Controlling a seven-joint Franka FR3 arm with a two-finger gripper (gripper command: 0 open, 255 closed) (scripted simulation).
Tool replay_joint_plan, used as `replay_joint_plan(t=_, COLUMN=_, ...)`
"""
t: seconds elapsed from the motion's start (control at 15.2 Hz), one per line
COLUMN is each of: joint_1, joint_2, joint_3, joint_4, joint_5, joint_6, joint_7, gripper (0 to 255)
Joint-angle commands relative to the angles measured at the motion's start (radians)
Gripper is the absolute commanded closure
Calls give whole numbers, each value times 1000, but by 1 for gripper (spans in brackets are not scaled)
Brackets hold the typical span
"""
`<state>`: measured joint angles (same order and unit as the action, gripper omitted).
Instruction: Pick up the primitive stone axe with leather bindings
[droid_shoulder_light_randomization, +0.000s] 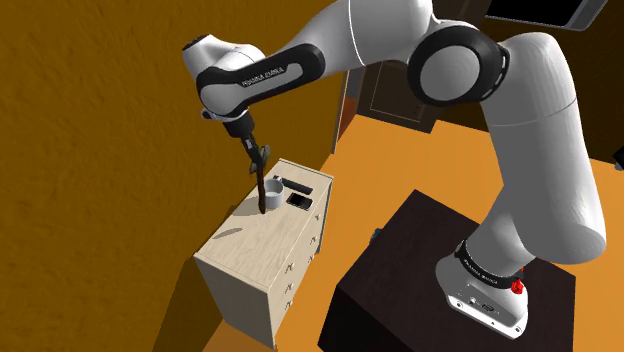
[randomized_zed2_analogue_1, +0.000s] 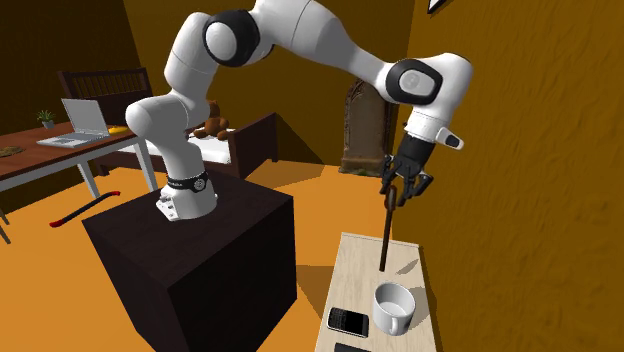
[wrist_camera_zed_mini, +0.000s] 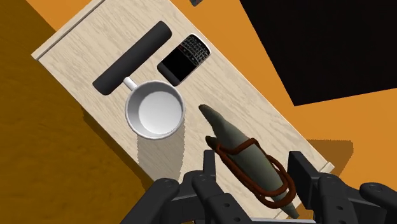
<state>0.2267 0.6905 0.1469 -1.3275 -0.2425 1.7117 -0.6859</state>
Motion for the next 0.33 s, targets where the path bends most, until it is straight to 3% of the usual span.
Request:
replay_joint_plan(t=0.0, joint_1=2, joint_2=-8, joint_3=1, joint_4=14, joint_5=2, joint_6=-21, joint_7=-2, gripper=255)
replay_joint_plan(t=0.26, joint_1=3, joint_2=-17, joint_3=2, joint_4=27, joint_5=4, joint_6=-44, joint_7=-6, gripper=255)
